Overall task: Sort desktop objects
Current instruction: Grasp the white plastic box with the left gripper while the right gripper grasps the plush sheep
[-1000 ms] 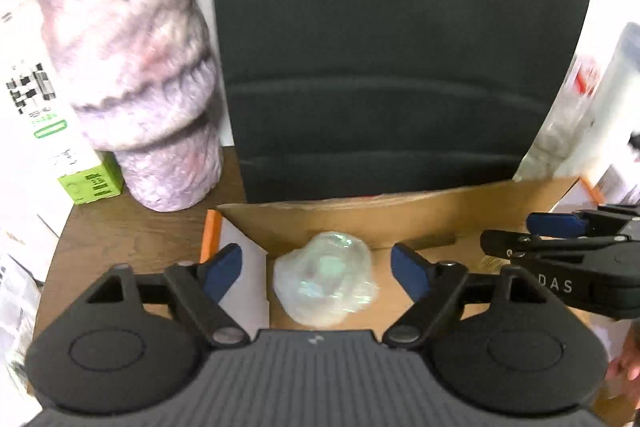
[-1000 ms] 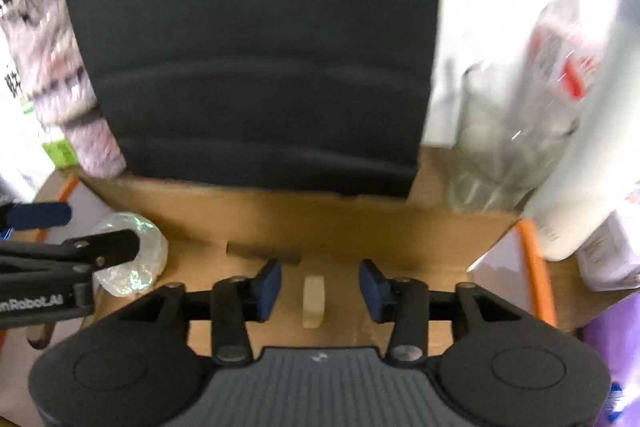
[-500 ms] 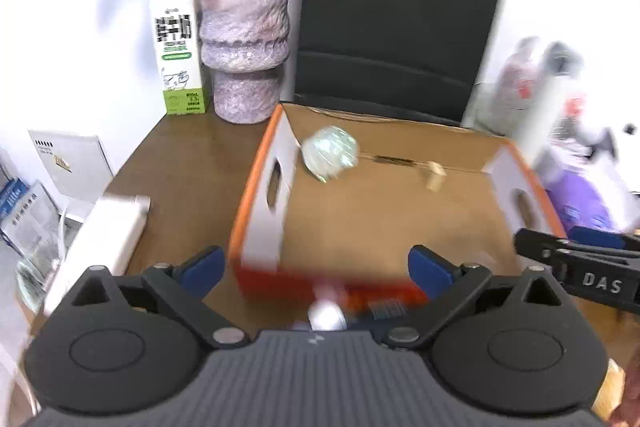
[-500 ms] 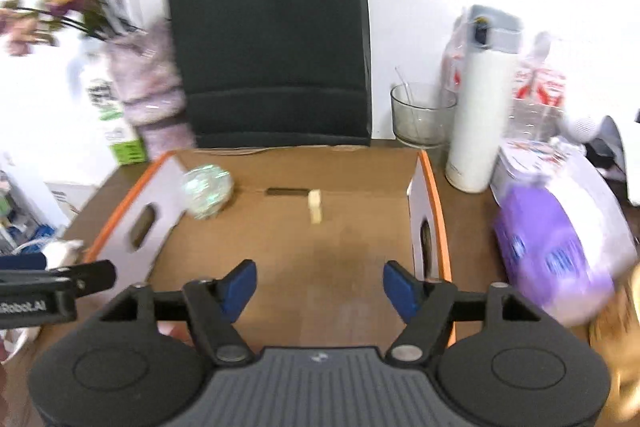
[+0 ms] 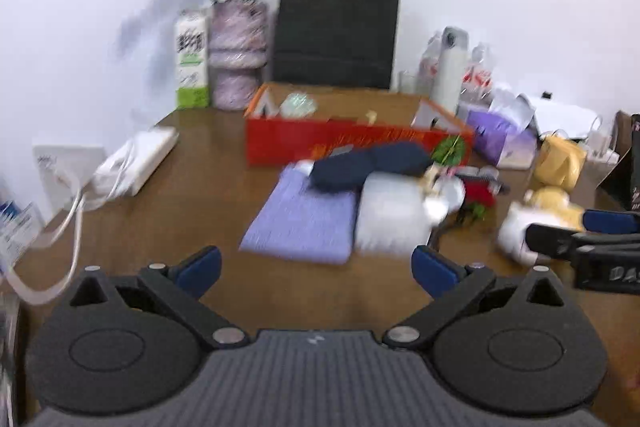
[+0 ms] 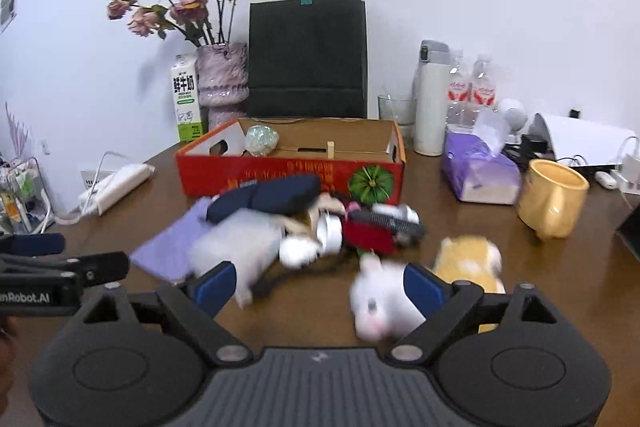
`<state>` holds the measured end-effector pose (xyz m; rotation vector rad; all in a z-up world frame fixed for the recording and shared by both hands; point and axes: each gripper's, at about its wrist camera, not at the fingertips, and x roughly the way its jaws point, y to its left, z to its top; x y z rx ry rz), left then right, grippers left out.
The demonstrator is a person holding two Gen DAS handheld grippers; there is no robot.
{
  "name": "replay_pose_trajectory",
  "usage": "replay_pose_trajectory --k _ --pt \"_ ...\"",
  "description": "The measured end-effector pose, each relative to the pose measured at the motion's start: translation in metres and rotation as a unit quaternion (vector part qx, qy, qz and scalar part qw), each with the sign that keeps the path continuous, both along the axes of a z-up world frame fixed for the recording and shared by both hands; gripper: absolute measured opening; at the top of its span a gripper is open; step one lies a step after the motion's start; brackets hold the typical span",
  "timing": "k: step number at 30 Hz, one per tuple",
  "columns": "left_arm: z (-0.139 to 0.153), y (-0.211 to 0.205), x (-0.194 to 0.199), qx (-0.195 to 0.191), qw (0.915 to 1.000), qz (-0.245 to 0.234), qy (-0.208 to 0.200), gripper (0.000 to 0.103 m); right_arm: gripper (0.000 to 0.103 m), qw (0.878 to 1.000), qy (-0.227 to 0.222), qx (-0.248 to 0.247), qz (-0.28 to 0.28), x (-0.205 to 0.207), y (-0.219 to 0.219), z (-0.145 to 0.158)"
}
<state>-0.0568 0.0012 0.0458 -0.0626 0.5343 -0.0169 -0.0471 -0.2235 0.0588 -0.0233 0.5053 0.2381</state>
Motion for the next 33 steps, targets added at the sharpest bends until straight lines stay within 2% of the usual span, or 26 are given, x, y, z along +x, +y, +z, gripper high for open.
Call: replay_pose_trajectory --k 3,5,8,11,19,22,24,26,29,33 --pt "-0.018 0.005 -0.015 -0.013 0.9999 0.009 0.000 0.103 0.091 1.000 0.000 0.016 0.004 -0.025 -0.002 -0.018" --pt "-0.026 0.005 -0.021 -0.003 0.9999 0.010 -0.006 0.103 0.092 1.000 0.007 0.026 0.014 -0.034 0.001 -0.031" --pt "-0.035 0.004 -0.022 0.023 0.9996 0.015 -0.002 0.103 0.092 1.000 0.008 -0.002 0.019 -0.037 0.011 -0.043" --pt "-0.035 0.008 -0.023 0.008 0.9999 0.013 -0.007 0.103 0.092 1.000 0.006 0.004 0.020 -0.038 0.013 -0.046" --pt "-0.038 -0.001 -0.021 0.031 0.9995 -0.004 0.007 0.103 0.092 0.999 0.021 0.037 0.016 -0.037 0.005 -0.051" --pt "-0.029 -0.008 -0.015 0.035 0.9991 -0.016 -0.015 0.103 0.092 0.999 0.006 0.041 0.003 -0.037 -0.001 -0.045" --pt "-0.018 -0.018 0.000 0.044 0.9978 -0.040 -0.030 0.103 0.092 0.999 -0.001 0.041 -0.027 -0.029 -0.012 -0.035" --pt "-0.008 -0.028 0.025 0.046 0.9965 -0.064 -0.029 0.103 0.092 0.997 0.006 0.044 -0.060 -0.011 -0.027 -0.026" --pt "-0.002 -0.039 0.072 0.033 0.9962 -0.080 -0.011 0.103 0.092 0.993 0.009 0.046 -0.109 0.023 -0.051 -0.017" --pt "-0.004 -0.054 0.133 0.023 0.9949 -0.091 0.038 0.099 0.090 0.988 0.049 0.041 -0.139 0.082 -0.072 -0.015"
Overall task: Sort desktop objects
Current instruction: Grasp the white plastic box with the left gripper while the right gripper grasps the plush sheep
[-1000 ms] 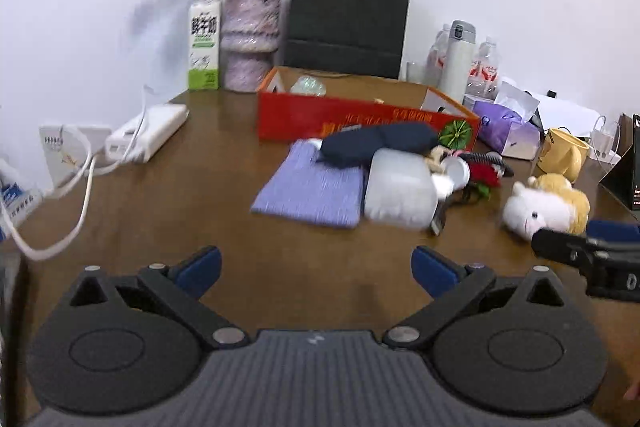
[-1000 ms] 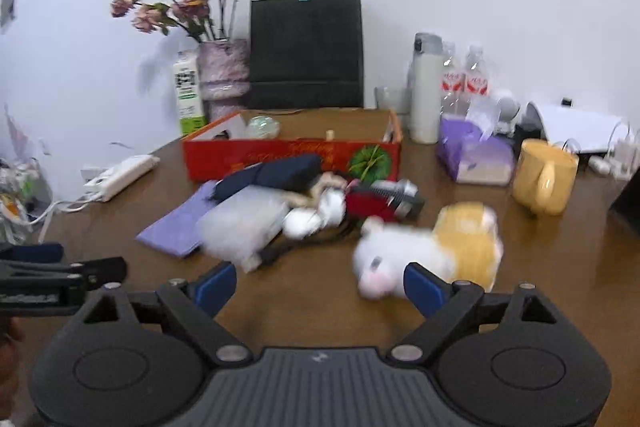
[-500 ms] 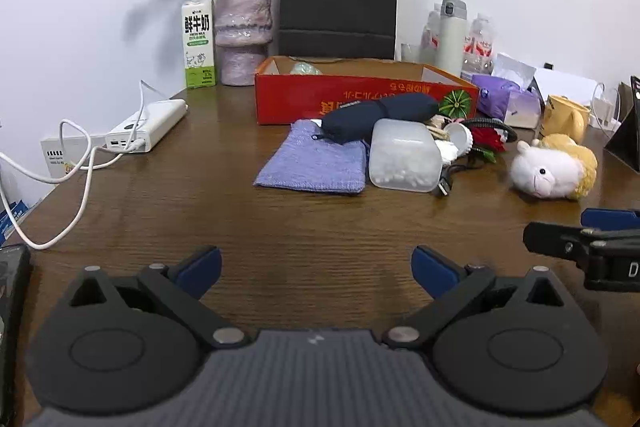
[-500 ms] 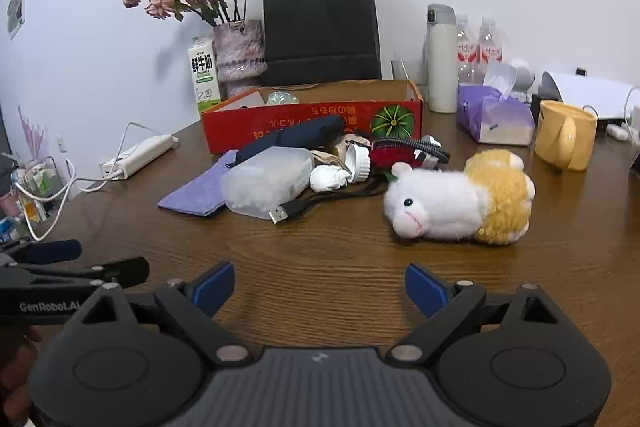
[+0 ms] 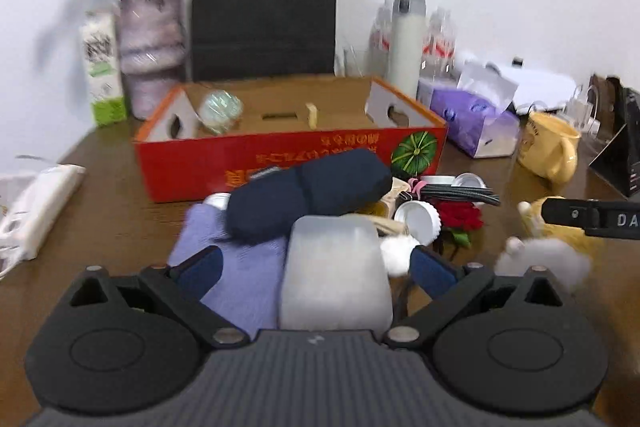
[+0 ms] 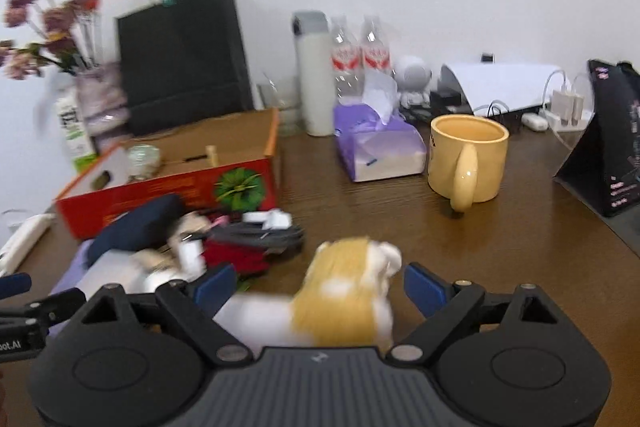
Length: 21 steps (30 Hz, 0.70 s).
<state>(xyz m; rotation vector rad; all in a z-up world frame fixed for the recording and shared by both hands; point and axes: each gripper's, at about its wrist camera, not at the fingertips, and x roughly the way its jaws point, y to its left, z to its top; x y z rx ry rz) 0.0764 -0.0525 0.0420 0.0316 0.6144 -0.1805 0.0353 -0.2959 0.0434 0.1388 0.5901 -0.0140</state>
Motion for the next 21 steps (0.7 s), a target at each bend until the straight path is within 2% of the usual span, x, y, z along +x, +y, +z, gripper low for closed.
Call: replay_pose_trajectory --k 1,3,4,5,8,10,13,17,21 --pt "-0.003 -0.003 0.013 0.002 0.9998 -0.010 0.019 0.098 0.088 1.000 0.015 -0.001 -0.001 0.016 -0.003 -0.003" --pt "-0.012 -0.005 0.031 -0.005 0.9985 0.004 0.054 0.074 0.081 0.999 0.040 0.001 -0.013 0.035 -0.007 -0.011" --pt "-0.016 -0.003 0.035 -0.020 0.9973 0.002 0.070 0.066 0.064 0.998 0.055 -0.002 -0.011 0.042 -0.007 -0.015" --pt "-0.019 -0.002 0.036 -0.028 0.9963 0.000 0.082 0.067 0.048 0.998 0.066 0.004 -0.007 0.045 -0.009 -0.021" --pt "-0.020 -0.002 0.017 -0.014 0.9974 -0.004 0.071 0.067 0.048 0.998 0.058 -0.005 0.008 0.029 -0.004 -0.027" --pt "-0.018 0.002 -0.003 -0.015 0.9968 0.006 0.079 0.067 0.048 0.998 0.054 -0.010 0.026 0.011 0.004 -0.028" --pt "-0.018 0.012 -0.046 -0.026 0.9966 0.009 0.077 0.067 0.048 0.997 0.048 -0.029 0.057 -0.020 0.024 -0.028" --pt "-0.016 0.031 -0.105 -0.020 0.9971 0.027 0.069 0.067 0.048 0.992 0.041 -0.051 0.107 -0.063 0.053 -0.029" --pt "-0.011 0.050 -0.144 -0.001 0.9962 0.057 0.067 0.067 0.049 0.987 0.046 -0.052 0.145 -0.084 0.076 -0.025"
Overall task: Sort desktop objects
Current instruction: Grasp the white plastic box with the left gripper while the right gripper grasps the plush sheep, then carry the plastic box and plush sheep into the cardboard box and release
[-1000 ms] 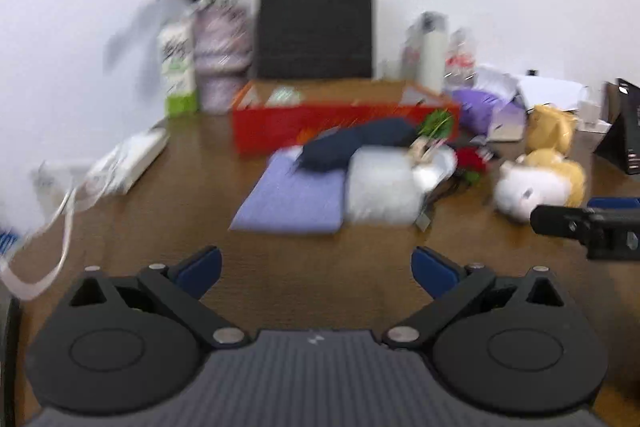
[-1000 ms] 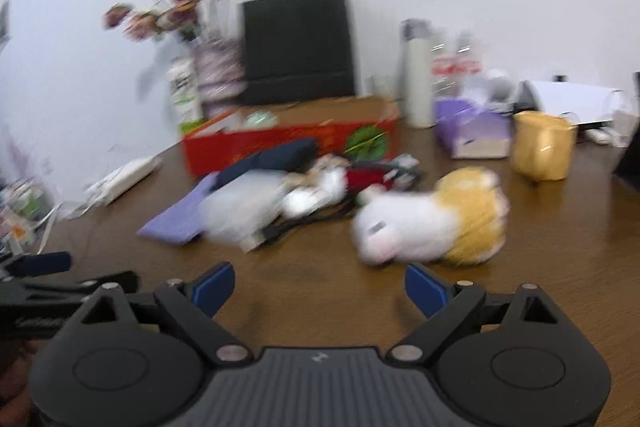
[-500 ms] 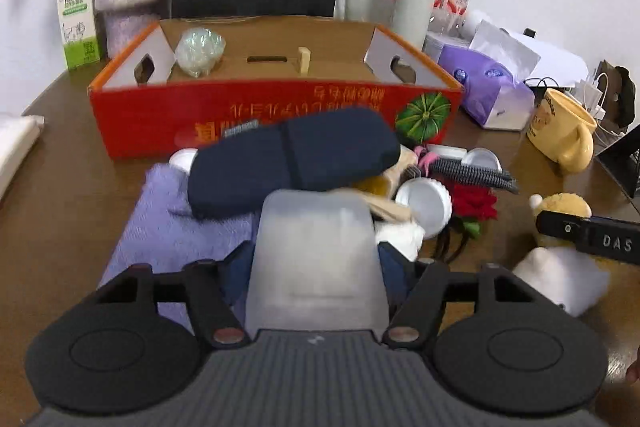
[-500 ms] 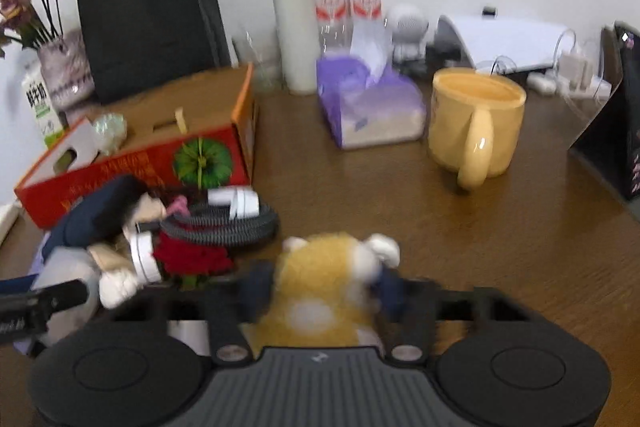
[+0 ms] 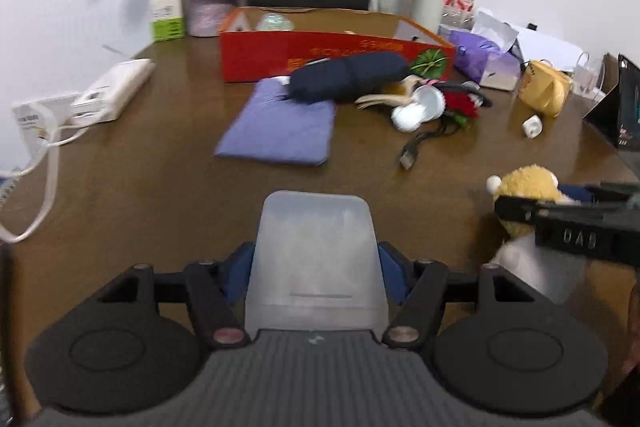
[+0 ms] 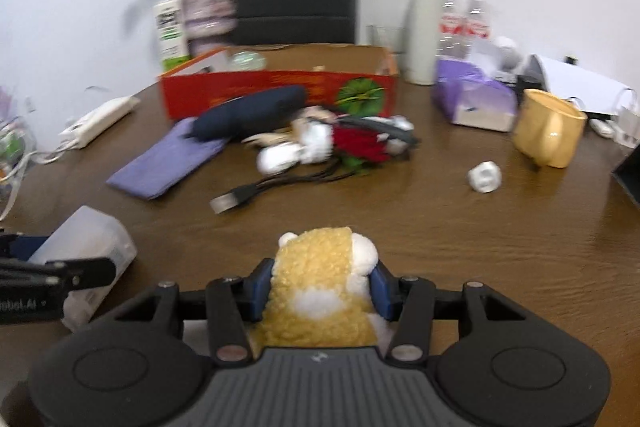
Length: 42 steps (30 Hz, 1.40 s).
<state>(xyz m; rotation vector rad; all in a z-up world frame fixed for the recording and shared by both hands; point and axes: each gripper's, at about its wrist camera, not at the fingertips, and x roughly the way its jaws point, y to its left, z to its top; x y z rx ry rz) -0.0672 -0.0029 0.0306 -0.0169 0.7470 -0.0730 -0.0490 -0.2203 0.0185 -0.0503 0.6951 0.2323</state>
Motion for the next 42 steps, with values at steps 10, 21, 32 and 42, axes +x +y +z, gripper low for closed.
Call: replay_pose_trajectory --k 10,21,32,42 --pt "0.005 0.004 -0.006 0.009 0.9997 0.001 -0.022 0.085 0.070 0.999 0.028 0.018 0.035 -0.023 0.008 0.013" --pt "0.007 0.006 0.001 -0.014 0.9997 0.007 -0.017 0.065 0.045 0.996 0.047 0.061 0.051 -0.004 0.006 0.005" --pt "0.134 0.020 0.118 -0.029 0.9936 -0.010 -0.109 0.065 0.045 0.985 -0.112 0.122 0.037 0.056 -0.014 0.129" --pt "0.113 0.013 0.353 0.047 0.9984 0.023 -0.022 0.065 0.045 0.990 -0.020 0.125 -0.054 0.295 0.010 0.136"
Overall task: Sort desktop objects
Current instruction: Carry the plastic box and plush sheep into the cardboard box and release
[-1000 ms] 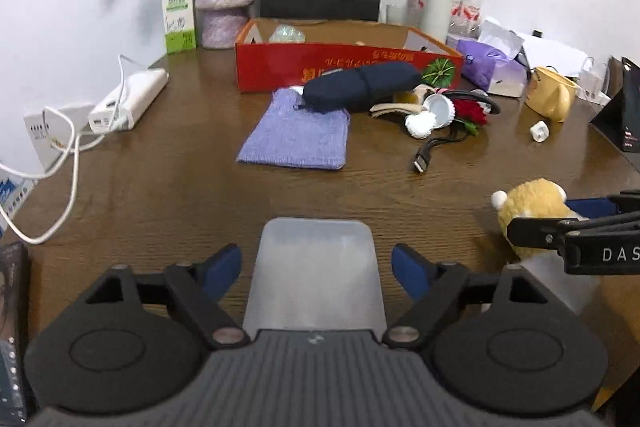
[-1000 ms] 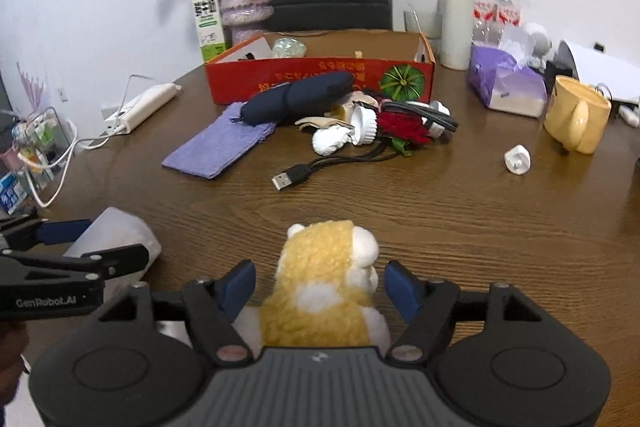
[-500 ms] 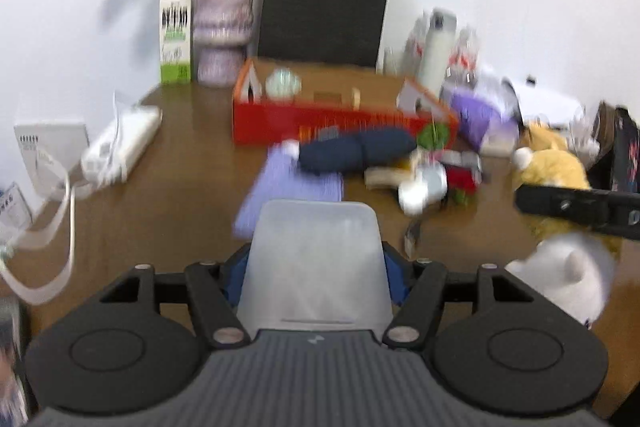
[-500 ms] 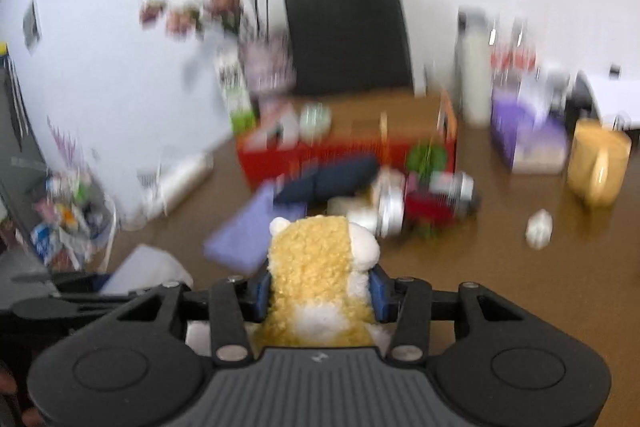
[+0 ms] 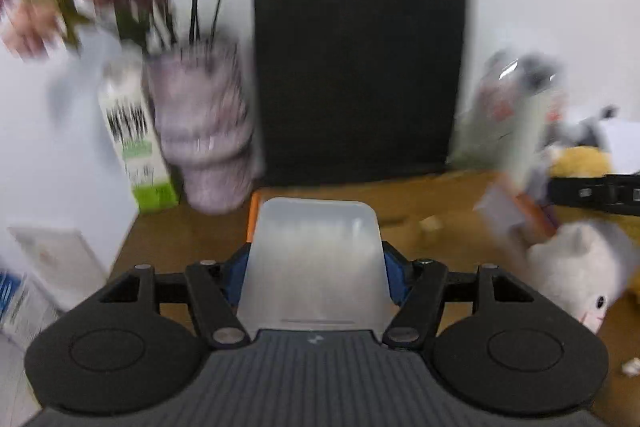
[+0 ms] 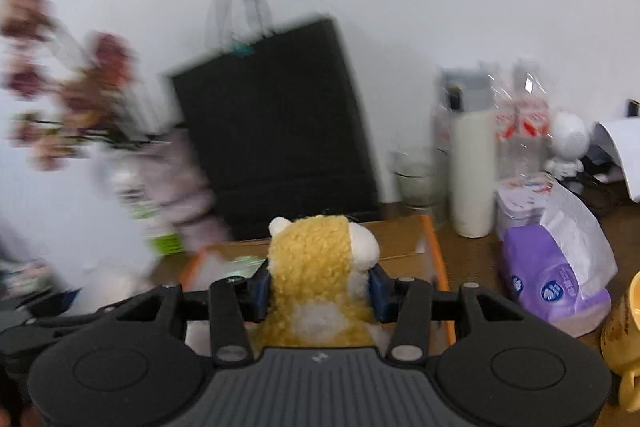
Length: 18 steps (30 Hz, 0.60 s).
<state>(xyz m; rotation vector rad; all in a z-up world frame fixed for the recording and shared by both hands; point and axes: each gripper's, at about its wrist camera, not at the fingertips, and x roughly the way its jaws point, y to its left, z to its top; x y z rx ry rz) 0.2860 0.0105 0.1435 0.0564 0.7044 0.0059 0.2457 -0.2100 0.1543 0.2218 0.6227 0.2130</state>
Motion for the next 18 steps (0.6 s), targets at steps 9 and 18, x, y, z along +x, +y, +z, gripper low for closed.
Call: replay_pose_trajectory --k 9,18 --pt "-0.091 -0.010 0.037 0.064 0.9935 0.011 0.094 0.066 0.046 0.988 0.091 -0.104 -0.069 0.069 0.029 -0.102" --pt "-0.089 -0.021 0.008 0.068 0.9908 0.012 0.116 0.066 0.053 0.959 0.087 -0.268 -0.025 0.050 0.055 -0.125"
